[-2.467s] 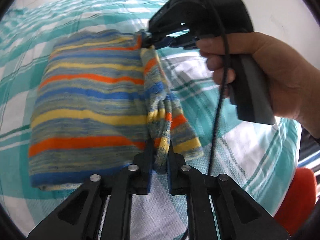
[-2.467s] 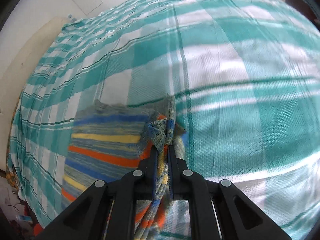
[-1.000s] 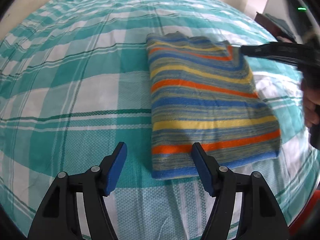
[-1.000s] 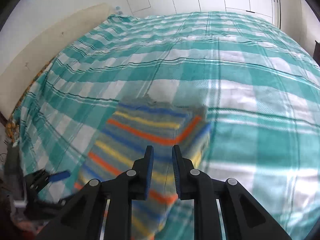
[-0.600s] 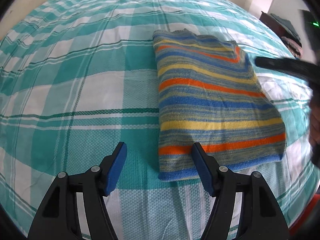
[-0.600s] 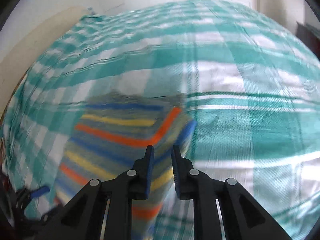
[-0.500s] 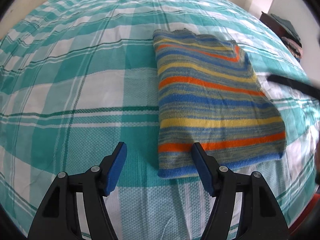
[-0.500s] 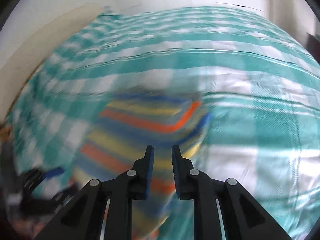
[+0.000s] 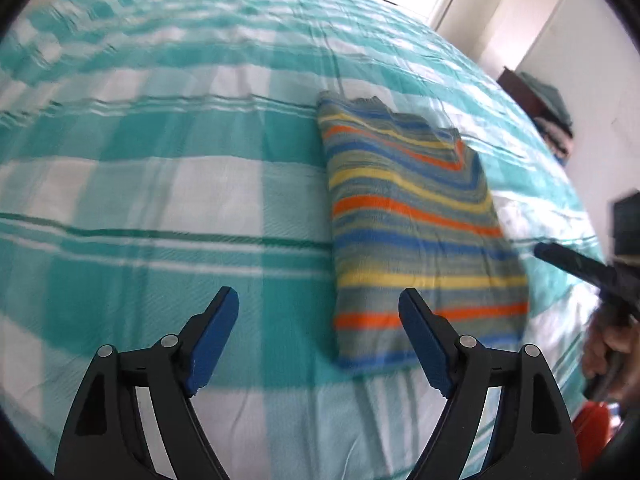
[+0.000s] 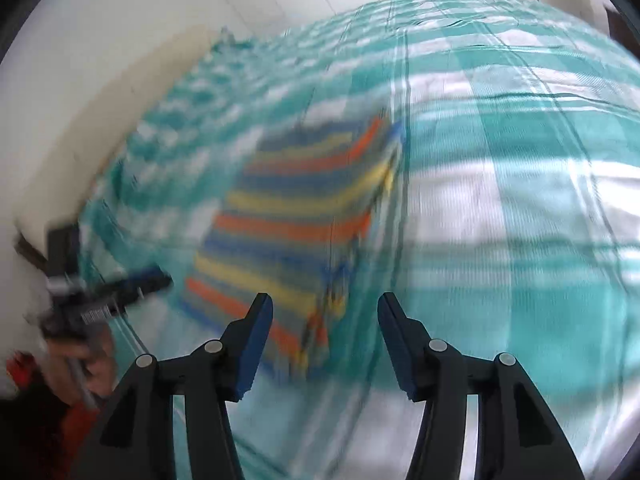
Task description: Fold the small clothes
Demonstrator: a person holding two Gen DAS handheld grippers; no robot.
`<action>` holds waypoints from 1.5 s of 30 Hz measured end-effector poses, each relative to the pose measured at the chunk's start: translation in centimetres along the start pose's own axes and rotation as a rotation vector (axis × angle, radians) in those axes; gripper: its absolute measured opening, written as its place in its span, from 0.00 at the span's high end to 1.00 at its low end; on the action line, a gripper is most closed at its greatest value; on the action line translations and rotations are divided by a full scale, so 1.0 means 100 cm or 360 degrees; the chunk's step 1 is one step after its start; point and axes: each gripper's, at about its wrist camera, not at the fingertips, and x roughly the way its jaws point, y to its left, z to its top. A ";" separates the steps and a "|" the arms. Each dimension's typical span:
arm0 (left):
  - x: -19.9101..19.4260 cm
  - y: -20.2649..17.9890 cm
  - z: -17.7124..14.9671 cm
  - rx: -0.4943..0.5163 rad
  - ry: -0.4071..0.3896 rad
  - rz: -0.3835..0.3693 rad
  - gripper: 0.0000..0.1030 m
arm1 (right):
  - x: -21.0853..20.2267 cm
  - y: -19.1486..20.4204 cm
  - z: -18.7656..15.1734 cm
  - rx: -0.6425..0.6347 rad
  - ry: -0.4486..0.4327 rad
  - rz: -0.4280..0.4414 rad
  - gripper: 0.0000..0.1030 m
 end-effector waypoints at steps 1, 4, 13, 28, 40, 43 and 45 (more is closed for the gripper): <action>0.011 0.000 0.002 -0.0001 0.0048 -0.0044 0.22 | 0.014 -0.012 0.014 0.0071 0.0012 0.0046 0.43; 0.036 -0.007 0.002 0.0052 0.0099 -0.0174 0.28 | 0.064 -0.046 0.044 0.0278 0.0107 0.0188 0.43; 0.062 -0.020 0.016 -0.0024 0.0124 -0.0403 0.68 | 0.144 -0.049 0.089 0.0416 0.0134 0.0453 0.79; -0.030 -0.044 0.044 0.0133 -0.0167 -0.0262 0.42 | 0.050 0.063 0.150 -0.0115 -0.0124 0.0394 0.71; -0.061 -0.055 -0.035 0.0324 -0.0219 0.0466 0.04 | -0.008 0.063 0.033 -0.0302 -0.0017 -0.0653 0.10; -0.091 -0.060 -0.050 0.0356 -0.0271 0.0599 0.04 | -0.044 0.086 -0.017 -0.0293 -0.0034 -0.0636 0.03; -0.107 -0.061 -0.059 0.0371 -0.0316 0.0662 0.04 | -0.061 0.102 -0.049 -0.0248 -0.0076 -0.0634 0.01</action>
